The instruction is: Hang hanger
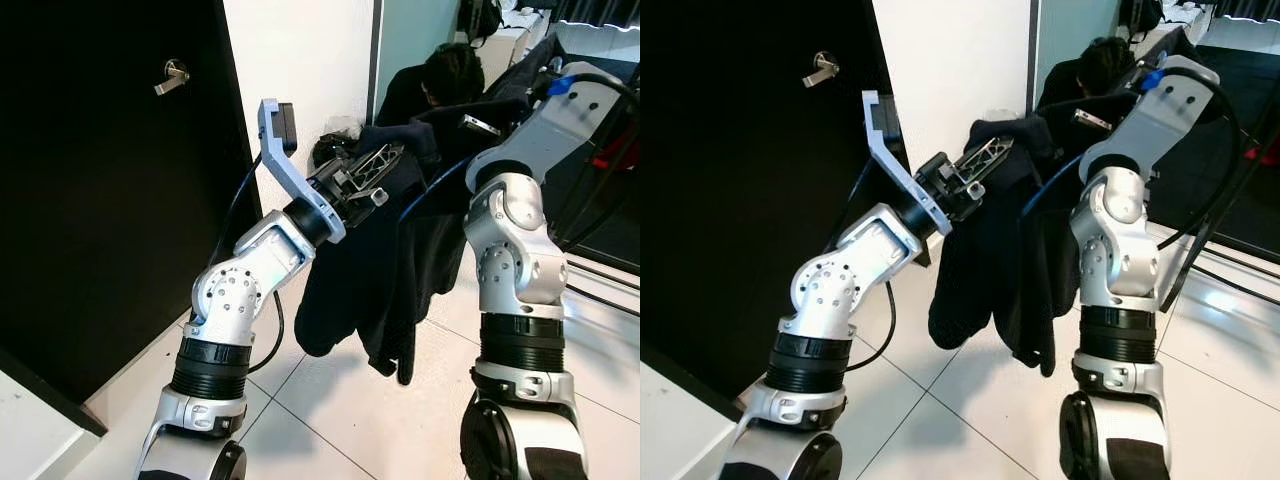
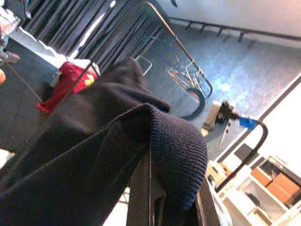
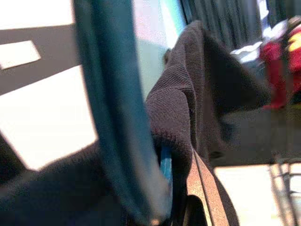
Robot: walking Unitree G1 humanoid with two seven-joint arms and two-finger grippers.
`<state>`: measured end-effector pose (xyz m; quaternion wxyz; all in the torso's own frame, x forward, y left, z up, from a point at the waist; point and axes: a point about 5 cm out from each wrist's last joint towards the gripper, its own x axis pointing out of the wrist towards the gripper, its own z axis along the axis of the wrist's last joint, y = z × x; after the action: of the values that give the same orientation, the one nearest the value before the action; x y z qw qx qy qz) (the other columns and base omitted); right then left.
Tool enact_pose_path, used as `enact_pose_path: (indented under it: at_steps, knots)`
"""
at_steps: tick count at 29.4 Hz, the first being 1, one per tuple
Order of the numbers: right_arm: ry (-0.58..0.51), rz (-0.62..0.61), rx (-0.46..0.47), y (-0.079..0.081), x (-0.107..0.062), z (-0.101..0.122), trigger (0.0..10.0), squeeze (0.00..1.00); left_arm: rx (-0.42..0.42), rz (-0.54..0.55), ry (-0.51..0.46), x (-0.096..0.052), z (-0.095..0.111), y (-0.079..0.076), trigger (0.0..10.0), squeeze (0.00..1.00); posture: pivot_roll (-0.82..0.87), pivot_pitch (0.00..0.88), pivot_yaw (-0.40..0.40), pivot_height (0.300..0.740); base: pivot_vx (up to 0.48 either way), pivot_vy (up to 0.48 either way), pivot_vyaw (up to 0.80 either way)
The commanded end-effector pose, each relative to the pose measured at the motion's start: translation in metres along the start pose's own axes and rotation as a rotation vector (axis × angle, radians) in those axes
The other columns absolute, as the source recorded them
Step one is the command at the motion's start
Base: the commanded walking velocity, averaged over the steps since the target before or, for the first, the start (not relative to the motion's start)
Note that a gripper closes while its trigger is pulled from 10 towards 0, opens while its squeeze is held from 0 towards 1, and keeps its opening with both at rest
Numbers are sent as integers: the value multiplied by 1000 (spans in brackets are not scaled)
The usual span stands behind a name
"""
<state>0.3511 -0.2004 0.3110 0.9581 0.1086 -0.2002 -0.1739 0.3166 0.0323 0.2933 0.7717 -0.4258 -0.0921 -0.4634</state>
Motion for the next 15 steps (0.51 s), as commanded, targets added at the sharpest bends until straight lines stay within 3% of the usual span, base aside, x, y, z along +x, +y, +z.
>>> enact_pose_path:
  at_steps: [1, 9, 15]
  knots:
    - [-85, -38, -7, -9, 4, 13, 0, 0, -66, -108, -36, 18, -4, -24, 0, 0, 24, 69, 43, 740, 0, 0, 0]
    - [-127, -50, 126, -9, 8, 24, 0, 0, -65, -132, 64, 5, -26, -22, 0, 0, 27, 67, 40, 740, 0, 0, 0]
    - [-111, -68, 251, -9, 10, 23, 0, 0, -91, -195, 152, -2, -45, -32, 0, 0, 28, 68, 37, 740, 0, 0, 0]
